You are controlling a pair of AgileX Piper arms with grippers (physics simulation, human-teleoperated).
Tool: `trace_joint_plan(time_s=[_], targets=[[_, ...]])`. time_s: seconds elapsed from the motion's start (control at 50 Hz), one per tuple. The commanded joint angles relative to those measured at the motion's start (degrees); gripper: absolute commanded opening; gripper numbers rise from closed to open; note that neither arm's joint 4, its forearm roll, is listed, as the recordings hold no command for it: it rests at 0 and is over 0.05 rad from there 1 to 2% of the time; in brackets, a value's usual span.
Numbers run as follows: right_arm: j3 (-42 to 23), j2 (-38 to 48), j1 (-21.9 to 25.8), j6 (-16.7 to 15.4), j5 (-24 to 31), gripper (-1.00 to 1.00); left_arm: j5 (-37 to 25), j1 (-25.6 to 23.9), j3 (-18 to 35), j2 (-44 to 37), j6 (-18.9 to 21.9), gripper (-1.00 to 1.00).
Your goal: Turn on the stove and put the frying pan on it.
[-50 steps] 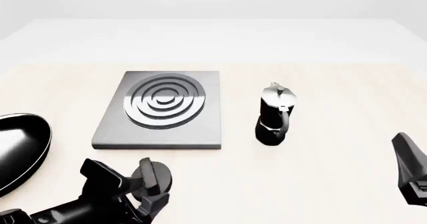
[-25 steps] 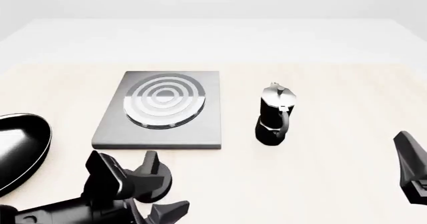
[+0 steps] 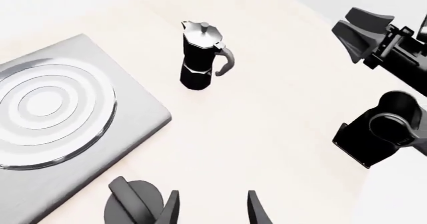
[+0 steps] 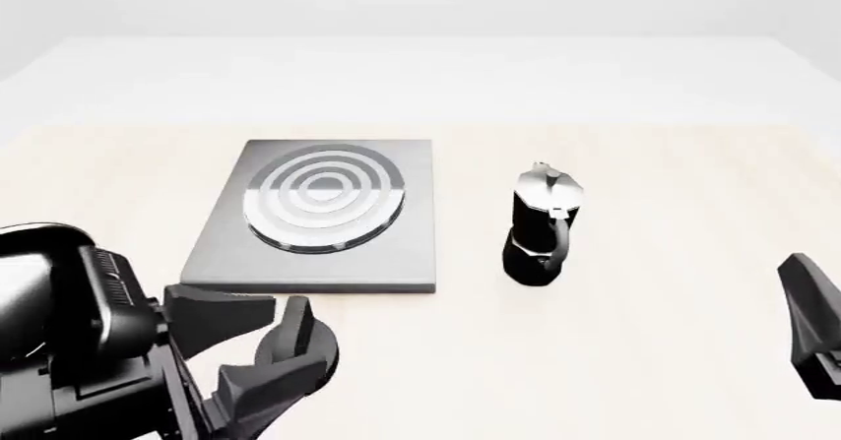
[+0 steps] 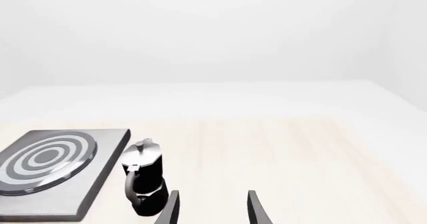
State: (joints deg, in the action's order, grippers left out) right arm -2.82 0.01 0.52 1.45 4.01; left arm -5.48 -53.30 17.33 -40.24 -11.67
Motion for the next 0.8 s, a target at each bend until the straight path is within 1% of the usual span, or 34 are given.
trace_joint_plan(time_s=[0.02,0.12,0.22,0.26,0.38,0.42,0.44,0.46,0.52,0.56,0.58,0.62,0.7,0.72,0.76,0.8], targets=[[-0.45,0.0,0.53,0.08,0.2,1.0,-12.73,4.52,3.38,10.43,2.81,1.0],[-0.82,0.0,0.98,0.04,0.44,1.0,-19.0,7.53,5.75,14.52,4.01,1.0],[-0.87,0.0,1.23,-0.05,0.48,1.0,-24.94,11.47,8.25,17.71,6.14,1.0],[-0.93,0.0,1.3,-0.03,0.54,1.0,-25.86,12.14,8.63,18.07,6.48,1.0],[-1.02,0.0,1.66,-0.14,0.55,1.0,-30.82,18.93,10.32,20.4,9.73,1.0],[-0.94,0.0,1.79,-0.15,0.51,1.0,-32.49,22.34,10.67,21.36,11.25,1.0],[-0.94,0.0,1.79,-0.15,0.51,1.0,-32.51,22.34,10.68,21.37,11.25,1.0],[-0.99,0.0,1.83,-0.19,0.58,1.0,-33.26,23.17,10.84,21.58,12.15,1.0],[-1.02,0.0,1.99,-0.18,0.63,1.0,-36.96,26.93,12.14,22.8,13.88,1.0],[-1.14,0.0,2.14,-0.2,0.71,1.0,-38.89,28.5,12.88,23.36,15.21,1.0],[-1.27,0.0,2.29,-0.17,0.82,1.0,-40.02,30.34,13.28,23.59,16.34,1.0],[-1.35,0.0,2.57,-0.16,0.85,1.0,-42.0,32.0,14.2,24.13,17.39,1.0],[-1.46,0.0,2.82,-0.08,0.92,1.0,-44.24,33.95,15.27,24.46,17.82,1.0],[-1.48,0.0,2.91,0.0,0.9,1.0,-45.13,35.36,15.73,24.69,19.27,1.0],[-1.59,0.0,3.04,0.05,0.93,1.0,-46.33,37.57,16.35,24.59,20.4,1.0],[-1.75,0.0,3.22,0.02,1.02,1.0,-47.43,39.54,16.79,24.21,20.44,1.0]])
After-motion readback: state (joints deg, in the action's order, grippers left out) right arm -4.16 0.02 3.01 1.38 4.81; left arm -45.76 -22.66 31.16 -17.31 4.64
